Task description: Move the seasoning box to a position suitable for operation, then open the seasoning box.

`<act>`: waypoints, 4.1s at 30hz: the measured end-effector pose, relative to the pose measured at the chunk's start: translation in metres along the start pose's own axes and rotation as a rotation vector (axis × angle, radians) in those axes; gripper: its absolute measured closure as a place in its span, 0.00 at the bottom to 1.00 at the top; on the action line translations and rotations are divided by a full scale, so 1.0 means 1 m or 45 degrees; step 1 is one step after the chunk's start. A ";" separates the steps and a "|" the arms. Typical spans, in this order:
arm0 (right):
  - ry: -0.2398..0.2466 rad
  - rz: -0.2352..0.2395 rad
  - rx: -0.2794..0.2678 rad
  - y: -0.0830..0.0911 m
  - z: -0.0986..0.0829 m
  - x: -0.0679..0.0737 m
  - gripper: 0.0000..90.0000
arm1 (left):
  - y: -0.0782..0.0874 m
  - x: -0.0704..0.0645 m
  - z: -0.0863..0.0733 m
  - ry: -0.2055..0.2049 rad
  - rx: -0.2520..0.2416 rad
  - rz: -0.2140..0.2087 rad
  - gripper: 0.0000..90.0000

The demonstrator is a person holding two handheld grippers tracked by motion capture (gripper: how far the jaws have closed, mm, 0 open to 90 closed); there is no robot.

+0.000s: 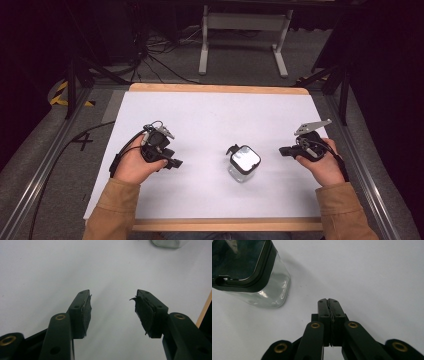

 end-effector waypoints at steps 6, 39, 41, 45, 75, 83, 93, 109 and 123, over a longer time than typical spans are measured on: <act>0.024 0.018 -0.031 -0.008 0.003 0.007 1.00 | -0.001 -0.002 0.001 0.000 -0.004 0.008 0.52; 0.172 0.165 0.117 -0.059 -0.006 0.064 1.00 | -0.016 -0.013 0.005 -0.030 -0.034 0.010 0.52; 0.177 0.184 0.137 -0.060 -0.007 0.067 1.00 | -0.017 -0.013 0.005 -0.029 -0.034 0.008 0.52; 0.189 0.201 0.163 -0.061 -0.009 0.072 1.00 | -0.017 -0.014 0.005 -0.026 -0.032 0.004 0.52; 0.101 0.217 -0.149 -0.014 0.038 0.064 1.00 | -0.013 -0.018 0.014 -0.016 -0.071 -0.032 0.56; 0.131 0.283 -0.228 -0.009 0.071 0.073 1.00 | -0.013 -0.018 0.014 -0.014 -0.079 -0.027 0.55; 0.176 0.277 -0.130 -0.044 0.092 0.081 1.00 | -0.014 -0.020 0.013 -0.027 -0.066 -0.030 0.54; 0.169 0.299 -0.090 -0.057 0.085 0.080 1.00 | -0.017 -0.020 0.012 -0.029 -0.065 -0.035 0.53; 0.145 0.313 -0.079 -0.060 0.085 0.079 1.00 | -0.019 -0.023 0.014 -0.044 -0.073 -0.035 0.54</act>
Point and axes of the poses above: each handheld gripper's, and its own axes: y roughly backward along the jaws, z roughly out of its top, x roughly to its left, the point moved 9 cm from there along -y, roughly forward along the jaws, and after that the axes turned 5 degrees about -x, right-handed, at the moved point
